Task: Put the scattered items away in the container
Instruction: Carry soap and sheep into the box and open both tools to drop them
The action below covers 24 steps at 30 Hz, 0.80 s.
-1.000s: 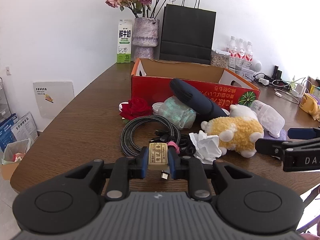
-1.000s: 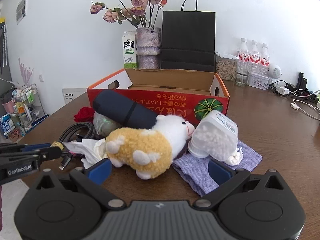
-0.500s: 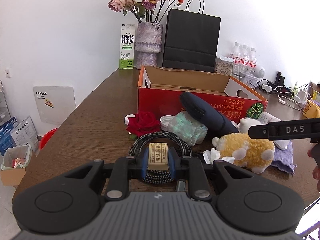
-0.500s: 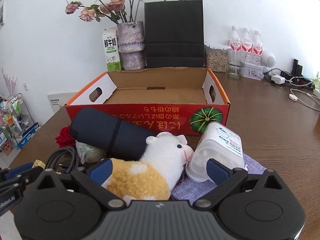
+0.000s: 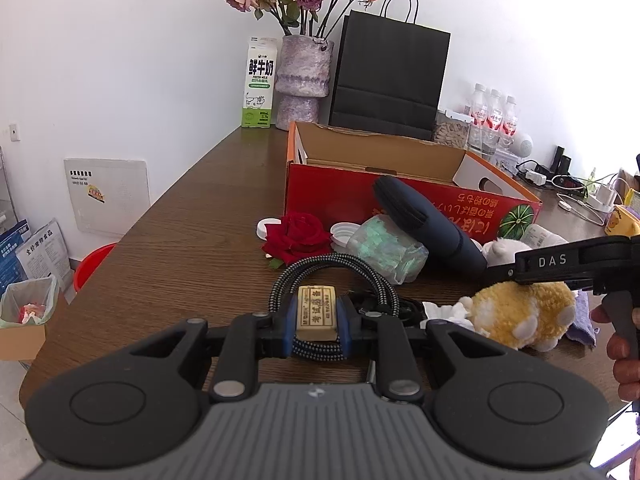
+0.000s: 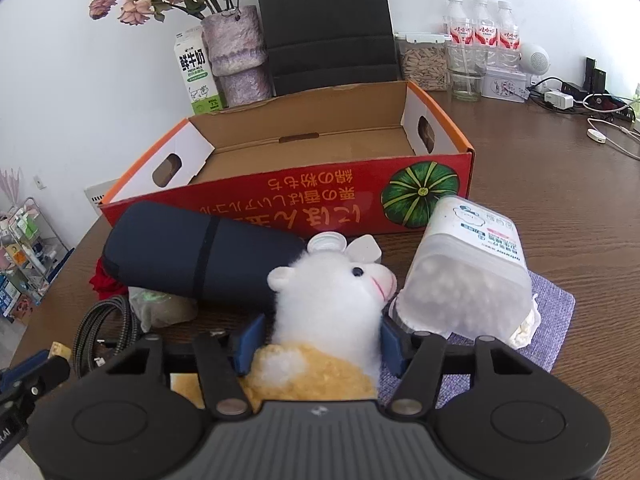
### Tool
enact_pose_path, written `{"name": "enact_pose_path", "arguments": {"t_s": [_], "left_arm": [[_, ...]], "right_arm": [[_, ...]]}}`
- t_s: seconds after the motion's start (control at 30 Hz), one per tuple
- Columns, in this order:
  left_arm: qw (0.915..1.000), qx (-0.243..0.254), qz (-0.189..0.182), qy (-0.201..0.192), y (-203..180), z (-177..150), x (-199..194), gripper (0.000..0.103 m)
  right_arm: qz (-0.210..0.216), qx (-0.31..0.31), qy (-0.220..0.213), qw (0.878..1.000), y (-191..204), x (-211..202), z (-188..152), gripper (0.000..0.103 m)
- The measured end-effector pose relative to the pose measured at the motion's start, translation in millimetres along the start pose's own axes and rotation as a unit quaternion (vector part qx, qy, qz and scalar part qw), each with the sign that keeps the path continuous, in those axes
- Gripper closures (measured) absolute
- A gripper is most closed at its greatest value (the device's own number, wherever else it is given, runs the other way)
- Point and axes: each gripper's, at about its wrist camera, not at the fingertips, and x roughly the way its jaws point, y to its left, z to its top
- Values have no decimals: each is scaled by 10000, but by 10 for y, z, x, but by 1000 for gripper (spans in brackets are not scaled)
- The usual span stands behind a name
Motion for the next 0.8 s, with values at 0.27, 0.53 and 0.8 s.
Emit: {"name": "enact_pose_path", "arguments": {"t_s": [0.27, 0.53, 0.8], "left_arm": [[9999, 55, 36, -115, -32, 40, -67, 82], [9994, 201, 14, -274, -144, 119, -140, 82], [9982, 204, -32, -567, -229, 326, -180, 82]], "right_arm": [[261, 92, -288, 9992, -109, -159, -49, 59], [525, 149, -863, 9948, -202, -524, -69, 60], [680, 158, -1480, 9865, -280, -749, 129, 60]]}}
